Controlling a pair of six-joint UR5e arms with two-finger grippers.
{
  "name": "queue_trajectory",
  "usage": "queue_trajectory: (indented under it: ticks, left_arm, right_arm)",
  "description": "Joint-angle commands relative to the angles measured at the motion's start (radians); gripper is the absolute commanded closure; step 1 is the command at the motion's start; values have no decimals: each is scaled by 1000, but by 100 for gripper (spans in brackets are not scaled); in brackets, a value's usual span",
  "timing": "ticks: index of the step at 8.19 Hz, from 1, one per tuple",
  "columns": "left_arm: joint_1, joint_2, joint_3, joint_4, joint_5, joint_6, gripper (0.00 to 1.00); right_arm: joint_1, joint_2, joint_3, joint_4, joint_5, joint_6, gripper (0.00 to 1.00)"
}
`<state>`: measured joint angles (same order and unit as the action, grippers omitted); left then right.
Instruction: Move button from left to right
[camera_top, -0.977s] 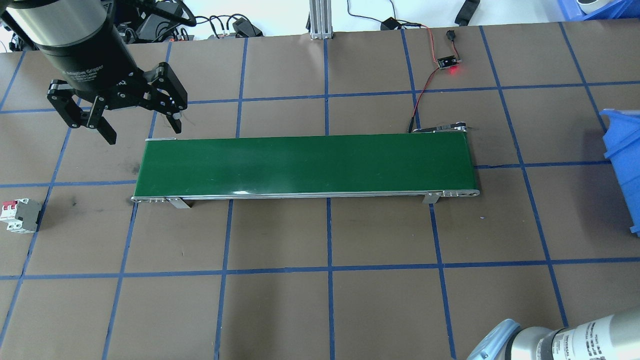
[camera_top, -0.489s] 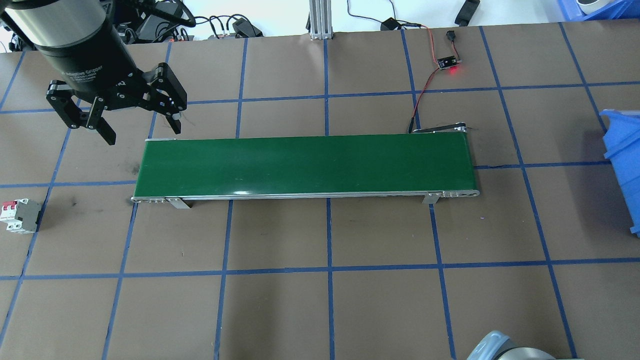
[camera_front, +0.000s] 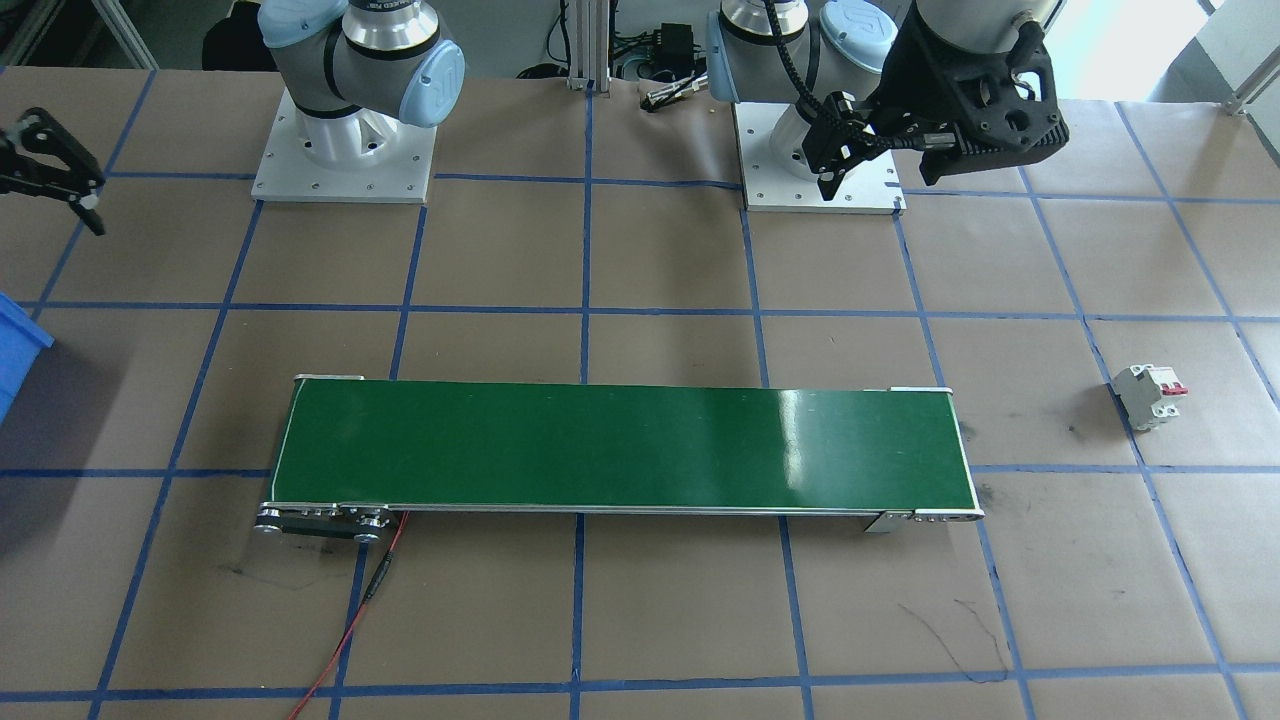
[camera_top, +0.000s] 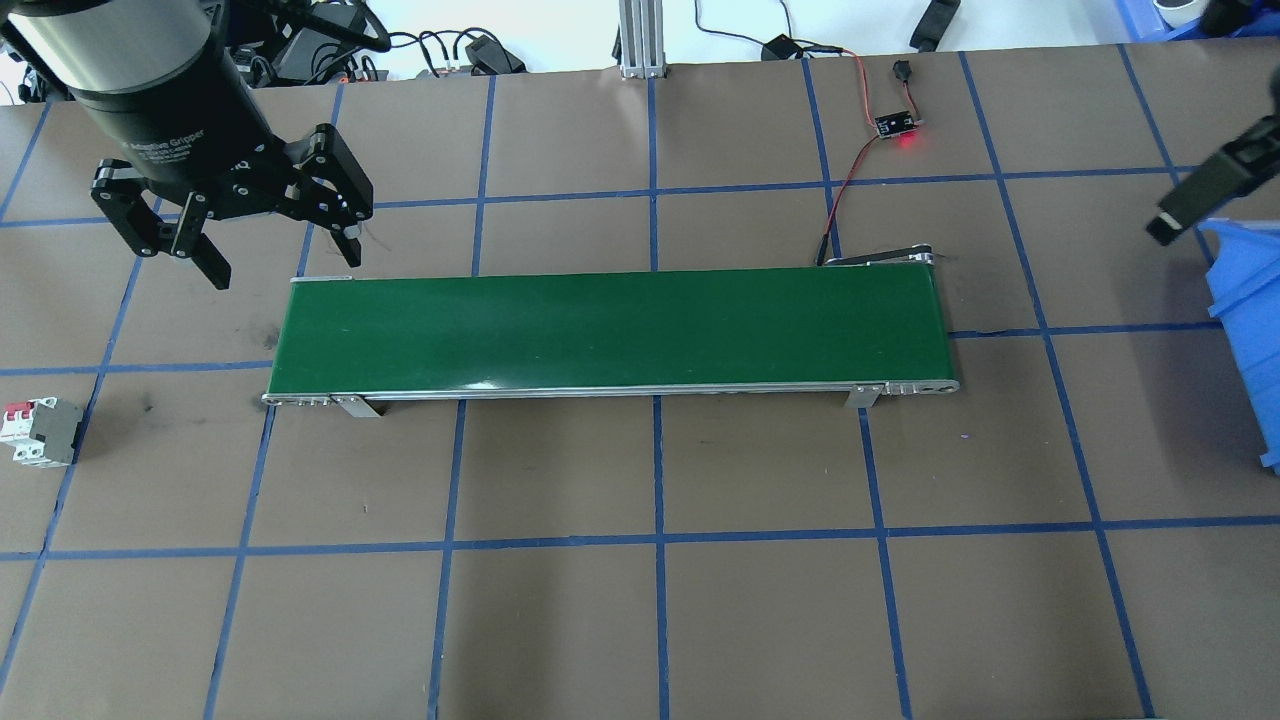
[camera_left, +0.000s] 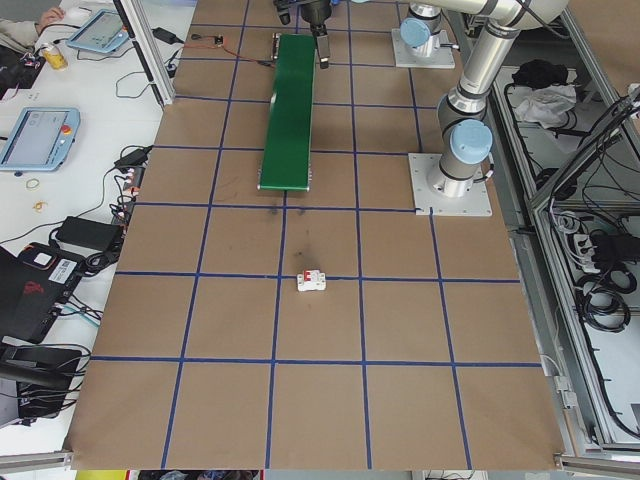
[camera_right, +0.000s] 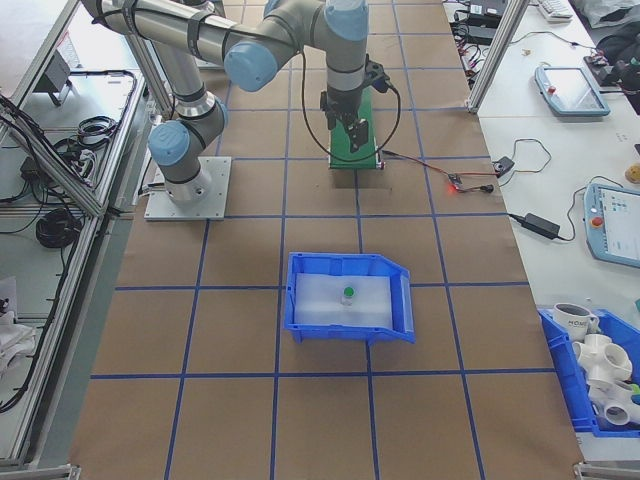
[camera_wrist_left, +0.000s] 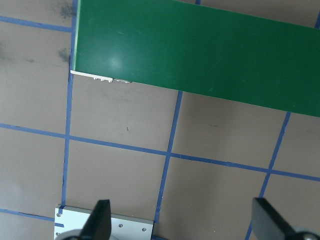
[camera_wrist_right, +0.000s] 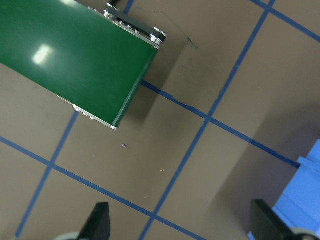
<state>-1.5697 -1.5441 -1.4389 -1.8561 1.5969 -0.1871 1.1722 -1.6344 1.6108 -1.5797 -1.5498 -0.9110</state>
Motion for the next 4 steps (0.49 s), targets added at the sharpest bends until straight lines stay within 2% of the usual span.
queue_trajectory:
  ticks: [1, 2, 4]
  left_arm:
    - [0, 1, 0, 0, 0, 0, 0]
    - [0, 1, 0, 0, 0, 0, 0]
    - [0, 1, 0, 0, 0, 0, 0]
  right_arm:
    - [373, 14, -8, -11, -56, 573, 0]
    - [450, 31, -24, -10, -58, 697, 0]
    - [469, 41, -26, -6, -55, 721, 0]
